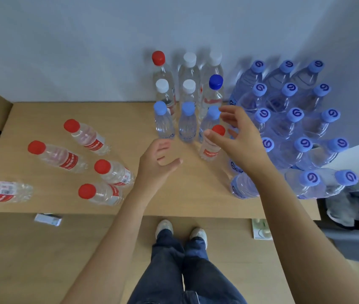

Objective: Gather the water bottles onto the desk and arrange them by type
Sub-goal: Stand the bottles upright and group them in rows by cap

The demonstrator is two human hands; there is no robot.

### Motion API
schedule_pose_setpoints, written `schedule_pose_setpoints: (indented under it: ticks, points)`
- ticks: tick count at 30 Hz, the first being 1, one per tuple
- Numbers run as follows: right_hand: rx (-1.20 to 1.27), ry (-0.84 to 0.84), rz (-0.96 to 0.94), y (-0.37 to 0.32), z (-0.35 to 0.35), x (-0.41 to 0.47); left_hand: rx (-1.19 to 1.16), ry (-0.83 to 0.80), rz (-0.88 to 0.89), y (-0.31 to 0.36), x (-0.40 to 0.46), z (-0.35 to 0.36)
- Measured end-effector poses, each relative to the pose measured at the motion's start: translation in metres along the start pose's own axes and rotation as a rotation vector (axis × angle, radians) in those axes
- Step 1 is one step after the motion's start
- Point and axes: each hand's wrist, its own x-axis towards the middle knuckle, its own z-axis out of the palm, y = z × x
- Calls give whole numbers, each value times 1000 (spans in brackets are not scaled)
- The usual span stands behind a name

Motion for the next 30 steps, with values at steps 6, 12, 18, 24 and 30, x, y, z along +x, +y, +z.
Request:
schedule_pose_setpoints:
  ticks: [6, 12, 18, 24, 30]
  points:
    - [59, -176, -53, -20, 35, -14, -83, 184, 94, 22, -41, -55]
    - [77, -363, -34, -29, 90, -30, -107, 327, 118, 19, -70, -109]
    - [21, -476, 0, -27, 150, -37, -141, 359, 45, 0, -77, -156]
    - [-17, -524, 26, -20, 208, -36, -130, 308, 8, -18, -72, -192]
    - [17, -404, 25, -9, 244, -42, -125, 213, 10, -26, -61, -208]
